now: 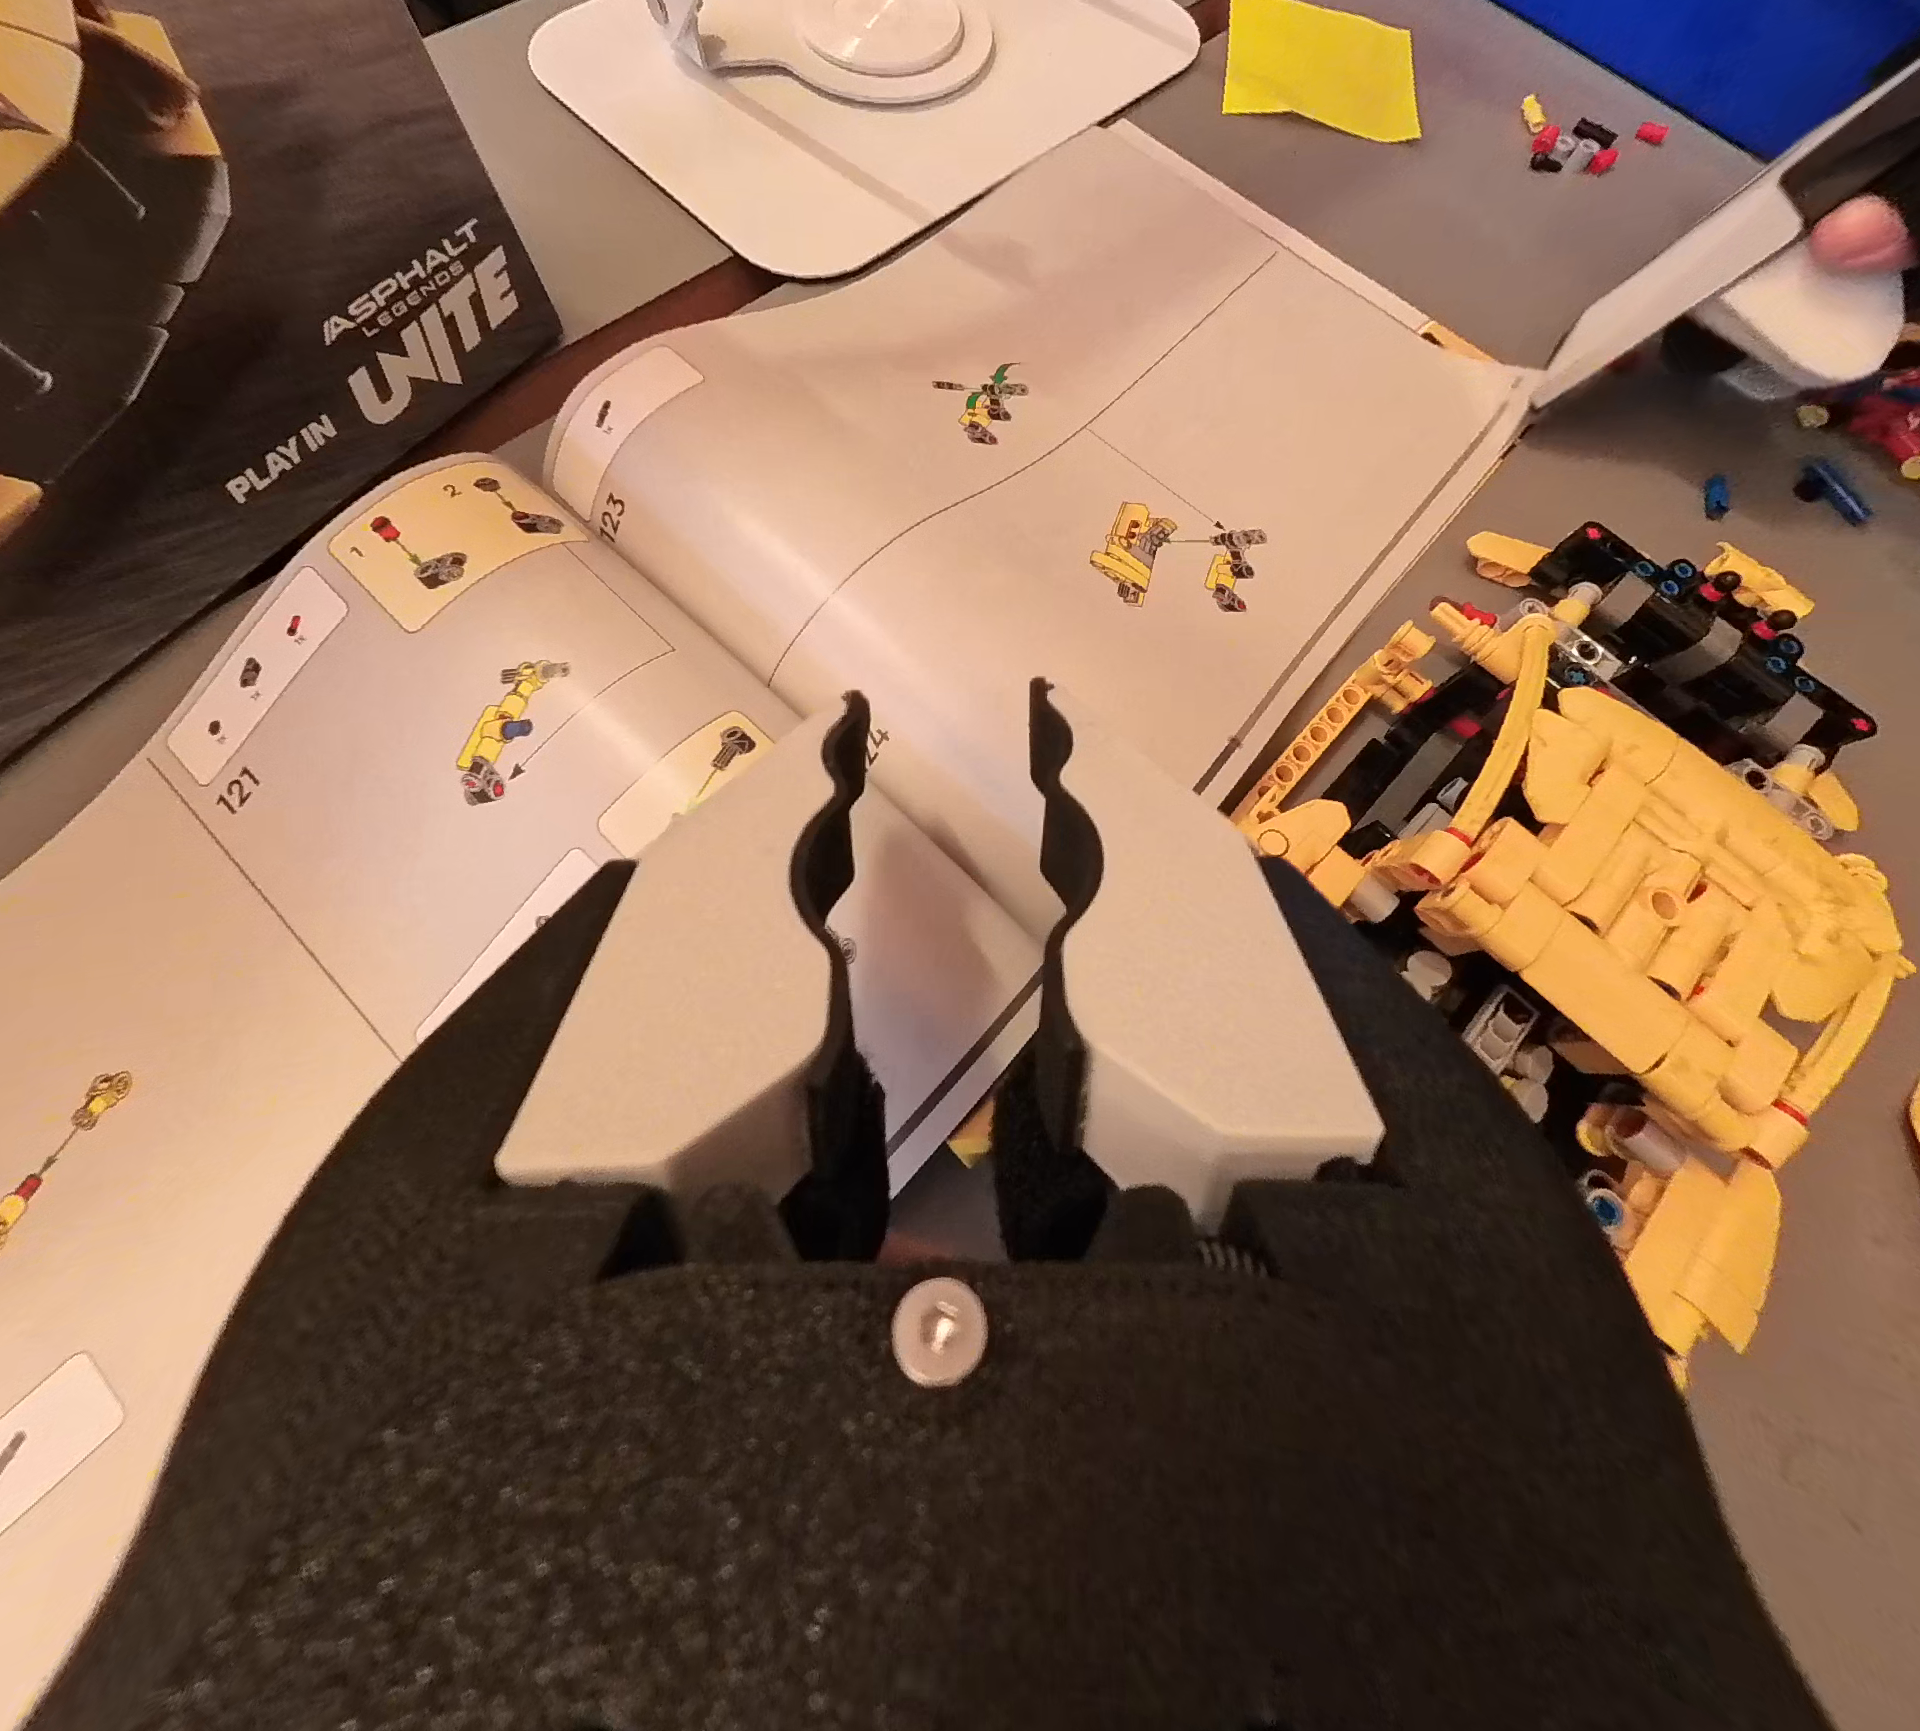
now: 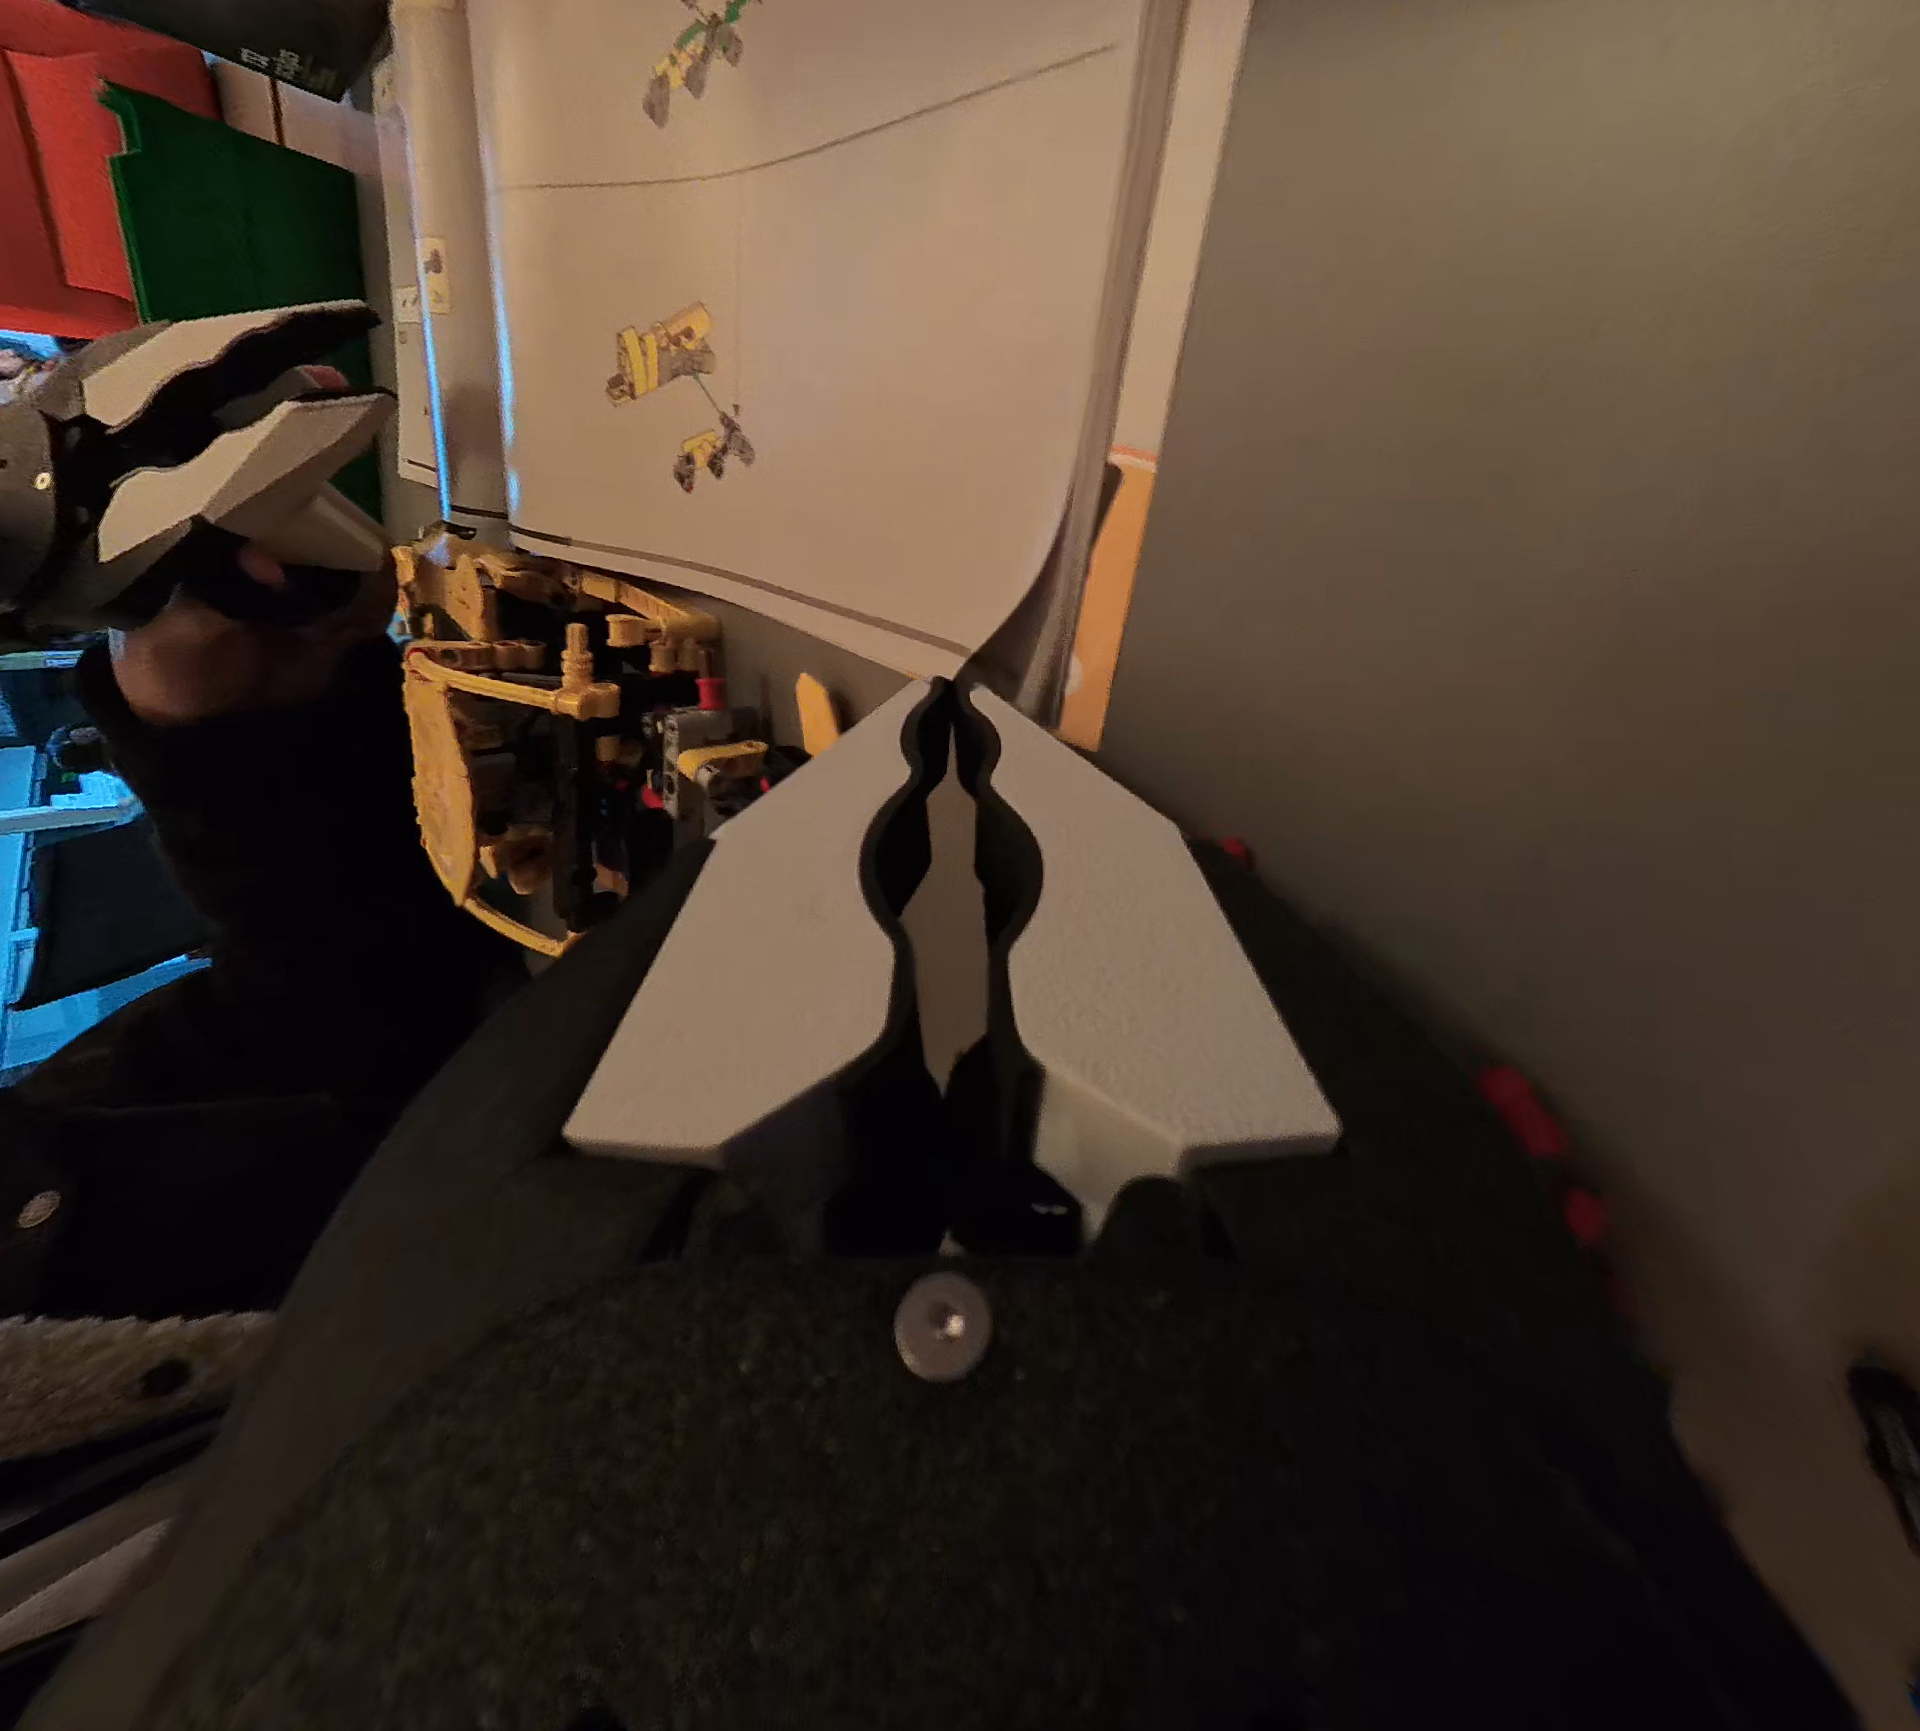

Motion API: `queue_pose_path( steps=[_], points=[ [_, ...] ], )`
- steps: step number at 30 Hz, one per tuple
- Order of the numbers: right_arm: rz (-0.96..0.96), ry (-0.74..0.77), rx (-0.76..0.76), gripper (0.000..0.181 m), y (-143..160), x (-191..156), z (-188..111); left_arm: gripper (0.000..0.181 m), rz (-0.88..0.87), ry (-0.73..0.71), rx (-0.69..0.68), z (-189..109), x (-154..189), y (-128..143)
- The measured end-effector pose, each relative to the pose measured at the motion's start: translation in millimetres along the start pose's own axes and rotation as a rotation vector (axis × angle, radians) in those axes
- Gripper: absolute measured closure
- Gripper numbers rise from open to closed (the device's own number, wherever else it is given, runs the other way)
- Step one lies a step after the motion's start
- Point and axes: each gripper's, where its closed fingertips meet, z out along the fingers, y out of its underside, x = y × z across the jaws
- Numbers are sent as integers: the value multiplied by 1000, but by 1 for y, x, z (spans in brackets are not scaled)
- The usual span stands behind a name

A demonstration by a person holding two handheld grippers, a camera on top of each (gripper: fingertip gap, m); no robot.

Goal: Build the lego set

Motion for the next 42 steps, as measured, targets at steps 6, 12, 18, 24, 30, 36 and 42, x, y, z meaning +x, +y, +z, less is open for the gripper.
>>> queue_pose_path(
  steps=[6,12,18,24,30,36,42],
  points=[
    [-140,-142,105,181,-21,-53,-6,150,31,28,41,-3,9,-9],
    [-329,-362,184,181,-28,-147,3,147,160,127,205,-17,48,-38],
    [-399,-439,235,181,-28,-205,19,141,264,152,281,-25,76,-53],
    [-391,-509,251,181,-23,-228,20,152,286,3,409,-31,78,-77],
    [-414,-592,324,180,-25,-237,8,181,234,-155,474,-45,61,-86],
    [-558,-418,454,159,-38,-209,-16,181,-51,-320,461,-97,-22,-59],
    [-860,-199,450,124,-38,-204,-8,181,-421,-351,408,-152,-94,9]
  ],
)
